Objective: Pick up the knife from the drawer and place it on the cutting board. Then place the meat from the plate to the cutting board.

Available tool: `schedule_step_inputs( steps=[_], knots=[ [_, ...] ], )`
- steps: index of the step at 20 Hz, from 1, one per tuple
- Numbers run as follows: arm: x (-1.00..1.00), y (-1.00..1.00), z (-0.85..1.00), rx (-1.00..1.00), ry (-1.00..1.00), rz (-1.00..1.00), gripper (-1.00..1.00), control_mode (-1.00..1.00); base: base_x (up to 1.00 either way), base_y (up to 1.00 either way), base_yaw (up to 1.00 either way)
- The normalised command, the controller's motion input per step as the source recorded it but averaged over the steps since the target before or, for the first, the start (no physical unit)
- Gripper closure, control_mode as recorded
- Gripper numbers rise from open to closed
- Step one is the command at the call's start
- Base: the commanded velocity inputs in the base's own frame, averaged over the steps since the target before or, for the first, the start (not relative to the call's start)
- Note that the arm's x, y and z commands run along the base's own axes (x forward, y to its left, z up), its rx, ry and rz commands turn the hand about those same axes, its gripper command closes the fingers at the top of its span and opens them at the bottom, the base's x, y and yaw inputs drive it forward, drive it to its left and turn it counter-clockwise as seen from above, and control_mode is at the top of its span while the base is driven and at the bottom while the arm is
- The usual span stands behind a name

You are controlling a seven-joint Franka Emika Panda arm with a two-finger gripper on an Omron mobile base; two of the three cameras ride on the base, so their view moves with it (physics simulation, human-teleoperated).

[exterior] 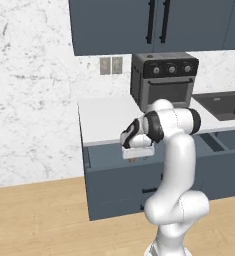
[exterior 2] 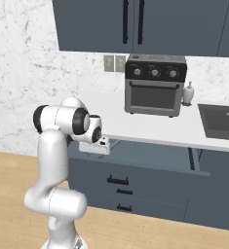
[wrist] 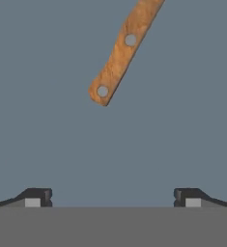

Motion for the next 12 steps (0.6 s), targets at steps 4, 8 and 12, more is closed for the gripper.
schedule_step_inputs(
  steps=[4,8,12],
  knots=[
    [0.14,0.00,-0.31,0.00,0.03,0.00,-1.00,-1.00,0.00,0.00,0.00],
    [0.06,0.00,-0.16,0.00,0.03,0.00,-1.00,-1.00,0.00,0.00,0.00],
    [-0.36,0.00,-0.01,0.00,0.13,0.00,-1.00,-1.00,0.00,0.00,0.00]
  ],
)
